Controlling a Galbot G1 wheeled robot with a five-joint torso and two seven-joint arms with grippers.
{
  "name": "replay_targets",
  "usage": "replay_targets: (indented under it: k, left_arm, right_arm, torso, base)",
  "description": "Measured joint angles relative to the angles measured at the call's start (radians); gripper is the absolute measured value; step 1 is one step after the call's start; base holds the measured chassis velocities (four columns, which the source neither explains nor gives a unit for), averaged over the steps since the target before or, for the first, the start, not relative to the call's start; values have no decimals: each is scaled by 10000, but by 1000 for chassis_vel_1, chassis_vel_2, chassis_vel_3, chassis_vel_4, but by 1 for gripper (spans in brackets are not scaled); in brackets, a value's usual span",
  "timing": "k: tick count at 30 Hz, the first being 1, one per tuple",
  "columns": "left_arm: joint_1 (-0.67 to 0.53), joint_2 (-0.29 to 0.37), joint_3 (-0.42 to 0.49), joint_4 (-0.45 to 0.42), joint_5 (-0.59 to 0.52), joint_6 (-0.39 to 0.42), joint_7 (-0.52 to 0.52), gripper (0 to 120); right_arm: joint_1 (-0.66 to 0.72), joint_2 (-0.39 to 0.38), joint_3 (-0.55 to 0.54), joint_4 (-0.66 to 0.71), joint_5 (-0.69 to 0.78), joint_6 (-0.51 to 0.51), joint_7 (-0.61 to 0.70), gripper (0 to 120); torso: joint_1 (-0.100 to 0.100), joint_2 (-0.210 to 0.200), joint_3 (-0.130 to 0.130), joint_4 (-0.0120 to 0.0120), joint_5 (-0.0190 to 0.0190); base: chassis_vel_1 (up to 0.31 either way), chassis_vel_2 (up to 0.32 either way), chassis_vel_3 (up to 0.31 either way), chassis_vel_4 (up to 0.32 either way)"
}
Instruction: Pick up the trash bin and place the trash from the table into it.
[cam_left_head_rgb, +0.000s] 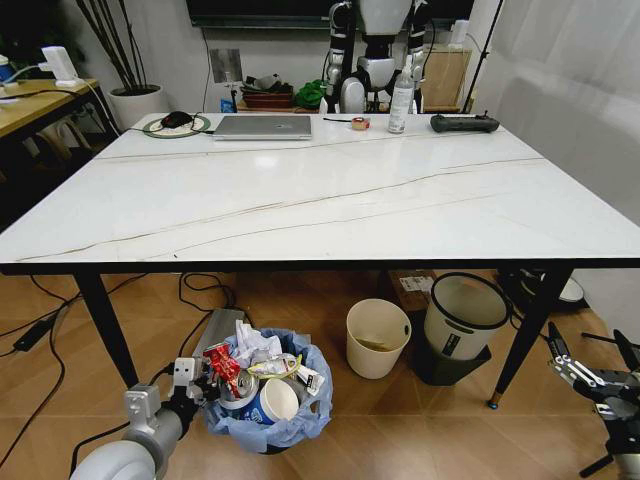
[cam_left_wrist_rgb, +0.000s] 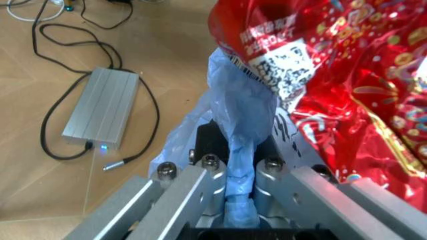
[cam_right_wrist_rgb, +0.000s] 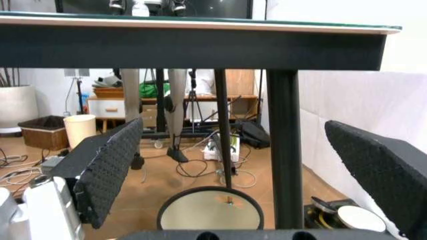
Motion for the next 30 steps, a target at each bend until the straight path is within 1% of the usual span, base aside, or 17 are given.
replay_targets:
  k: [4,7,17,26,30]
  left_arm:
    - [7,-17,0,0,23,-4,10,0]
    - [0,-21,-12,34,54,-20,14,0]
    - [0,-67,-3,158,149,-41,44,0]
    - [13,-135,33,174,212,-52,64,0]
    - [50,-202,40,250,297,-85,96,0]
  right_arm:
    - [0,0,0,0,0,0,0,100]
    - [0,0,0,0,0,0,0,100]
    - [0,0,0,0,0,0,0,100]
    - [0,0,0,0,0,0,0,100]
    - [0,0,0,0,0,0,0,100]
  torso:
    - [-48,-109,-63,0,1]
    - [-127,-311,-182,0,0]
    - [-276,-724,-448,0,0]
    - [-362,-1007,-646,0,1]
    - [-445,-1245,-799,0,0]
  base:
    - [0,0,0,0]
    - [0,0,0,0]
    - [0,0,0,0]
    - [0,0,0,0]
    - [0,0,0,0]
